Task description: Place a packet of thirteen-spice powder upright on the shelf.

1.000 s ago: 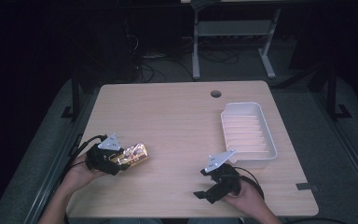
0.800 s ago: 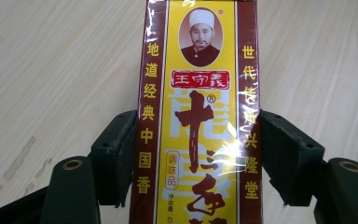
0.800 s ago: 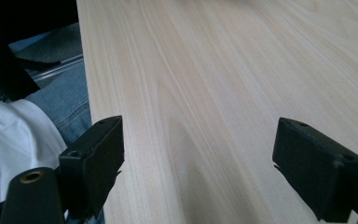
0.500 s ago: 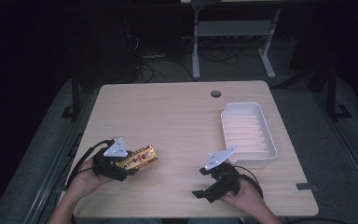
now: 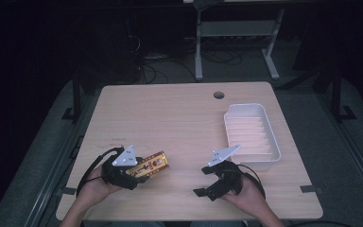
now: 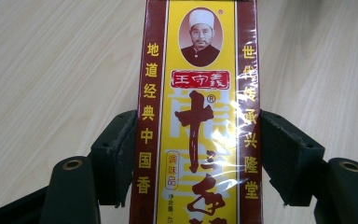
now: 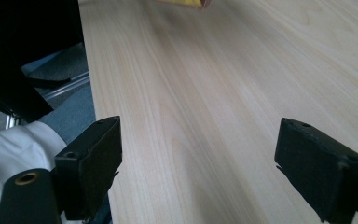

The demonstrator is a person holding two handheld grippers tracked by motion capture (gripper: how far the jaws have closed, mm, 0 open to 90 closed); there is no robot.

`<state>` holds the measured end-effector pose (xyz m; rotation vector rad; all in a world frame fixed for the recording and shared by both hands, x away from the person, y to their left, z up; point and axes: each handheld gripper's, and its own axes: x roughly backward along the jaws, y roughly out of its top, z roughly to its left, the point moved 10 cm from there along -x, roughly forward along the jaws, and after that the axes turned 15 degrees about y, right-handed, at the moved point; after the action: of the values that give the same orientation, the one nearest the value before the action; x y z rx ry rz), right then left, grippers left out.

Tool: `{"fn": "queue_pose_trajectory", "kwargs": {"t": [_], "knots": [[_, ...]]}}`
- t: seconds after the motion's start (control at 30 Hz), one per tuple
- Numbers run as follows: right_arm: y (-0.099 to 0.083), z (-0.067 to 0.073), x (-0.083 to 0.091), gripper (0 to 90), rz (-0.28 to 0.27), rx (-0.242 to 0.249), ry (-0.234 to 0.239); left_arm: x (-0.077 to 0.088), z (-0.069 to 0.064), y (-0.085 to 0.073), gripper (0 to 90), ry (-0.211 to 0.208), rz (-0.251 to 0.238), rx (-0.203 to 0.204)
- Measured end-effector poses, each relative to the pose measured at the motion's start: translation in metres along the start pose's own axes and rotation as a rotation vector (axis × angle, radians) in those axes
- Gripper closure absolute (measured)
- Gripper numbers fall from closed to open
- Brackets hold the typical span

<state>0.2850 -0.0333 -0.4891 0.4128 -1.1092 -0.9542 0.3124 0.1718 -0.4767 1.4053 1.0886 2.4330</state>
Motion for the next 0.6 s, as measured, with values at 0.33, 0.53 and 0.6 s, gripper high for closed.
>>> {"fn": "queue_pose_trajectory", "kwargs": {"t": [0.33, 0.53, 0.6], "knots": [[0.012, -0.007, 0.002, 14.7, -0.021, -0.034, -0.013, -0.004, -0.018, 0.013, 32.5, -0.011, -0.036, -0.009], [0.020, -0.010, 0.003, 15.0, -0.035, -0.046, -0.013, -0.007, -0.026, 0.016, 32.5, -0.015, -0.049, 0.001], [0.023, -0.011, 0.003, 16.0, -0.044, -0.046, -0.012, -0.008, -0.028, 0.017, 32.5, -0.018, -0.057, 0.004]]}}
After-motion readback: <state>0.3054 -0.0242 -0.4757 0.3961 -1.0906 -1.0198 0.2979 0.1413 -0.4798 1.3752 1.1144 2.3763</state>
